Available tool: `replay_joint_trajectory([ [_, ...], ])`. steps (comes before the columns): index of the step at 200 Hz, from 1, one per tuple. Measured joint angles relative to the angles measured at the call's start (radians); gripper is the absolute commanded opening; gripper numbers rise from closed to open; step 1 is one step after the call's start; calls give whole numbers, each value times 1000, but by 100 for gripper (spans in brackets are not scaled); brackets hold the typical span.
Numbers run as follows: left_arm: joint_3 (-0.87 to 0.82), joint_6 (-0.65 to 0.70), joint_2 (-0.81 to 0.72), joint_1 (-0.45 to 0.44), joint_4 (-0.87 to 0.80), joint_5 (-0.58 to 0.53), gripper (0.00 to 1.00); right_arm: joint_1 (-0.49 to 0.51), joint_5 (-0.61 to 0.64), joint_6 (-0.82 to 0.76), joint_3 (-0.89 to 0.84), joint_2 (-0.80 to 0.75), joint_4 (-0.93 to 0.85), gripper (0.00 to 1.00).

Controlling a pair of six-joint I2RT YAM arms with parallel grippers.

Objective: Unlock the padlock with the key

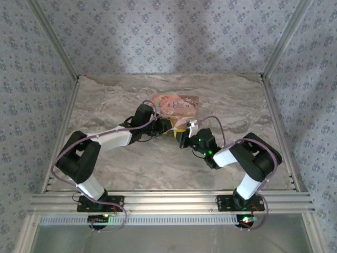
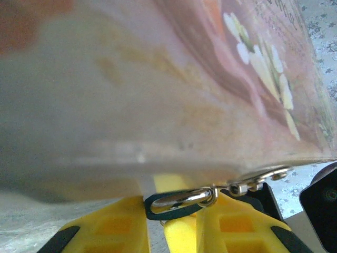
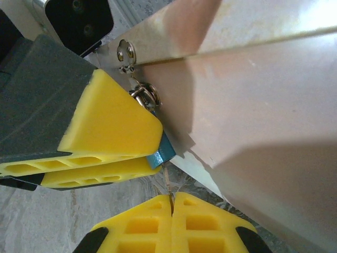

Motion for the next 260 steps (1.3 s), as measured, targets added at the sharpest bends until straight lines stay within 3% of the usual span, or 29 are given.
replay_joint_trajectory([
  [71,0,0,0,0,6,-1,23,-8,-17,-6,4,1,-3,0],
  [212,0,0,1,0,0,-4,23,56,137,-228,5,1,-22,0],
  [260,0,0,1,0,10,-4,23,10,41,-164,9,1,-14,0],
])
